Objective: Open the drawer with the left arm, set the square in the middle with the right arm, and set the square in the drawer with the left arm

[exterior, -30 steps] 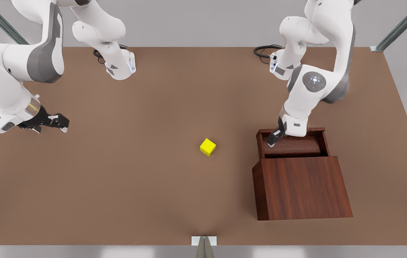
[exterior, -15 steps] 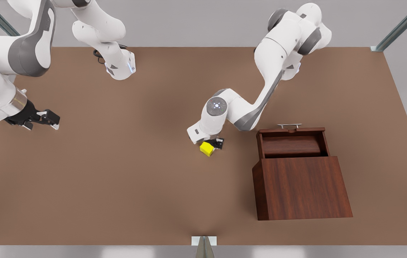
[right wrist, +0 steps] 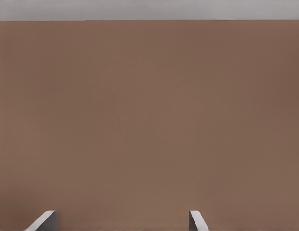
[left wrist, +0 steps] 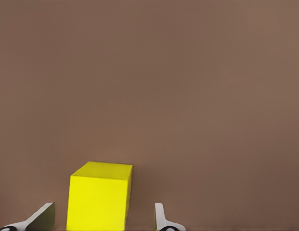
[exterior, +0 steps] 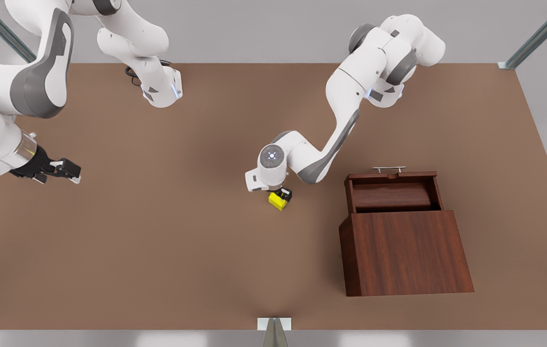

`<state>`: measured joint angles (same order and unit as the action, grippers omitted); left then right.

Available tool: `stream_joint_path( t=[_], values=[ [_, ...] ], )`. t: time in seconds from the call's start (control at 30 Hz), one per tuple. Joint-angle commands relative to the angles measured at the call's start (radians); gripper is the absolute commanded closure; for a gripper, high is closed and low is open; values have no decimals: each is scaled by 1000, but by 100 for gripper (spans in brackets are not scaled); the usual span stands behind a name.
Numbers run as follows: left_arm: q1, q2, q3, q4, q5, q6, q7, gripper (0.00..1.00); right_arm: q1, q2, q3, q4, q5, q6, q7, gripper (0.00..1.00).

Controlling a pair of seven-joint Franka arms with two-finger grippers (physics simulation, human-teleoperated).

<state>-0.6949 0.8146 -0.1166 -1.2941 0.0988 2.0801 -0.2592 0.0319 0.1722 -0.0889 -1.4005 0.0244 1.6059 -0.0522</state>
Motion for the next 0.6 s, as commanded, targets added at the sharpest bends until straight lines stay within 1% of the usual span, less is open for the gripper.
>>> stream_joint_path(
  t=[0.0, 0.27, 0.57],
  values=[
    [0, 0, 0, -4, 15, 0, 0, 0, 0, 1, 0, 2, 6, 0, 0, 0],
    [2, -2, 14, -65, 50, 14, -3, 0, -1, -2, 0, 0, 9, 2, 0, 0],
    [0, 26, 17, -68, 70, 34, -3, 0, 0, -3, 0, -3, 14, 0, 0, 0]
  ],
)
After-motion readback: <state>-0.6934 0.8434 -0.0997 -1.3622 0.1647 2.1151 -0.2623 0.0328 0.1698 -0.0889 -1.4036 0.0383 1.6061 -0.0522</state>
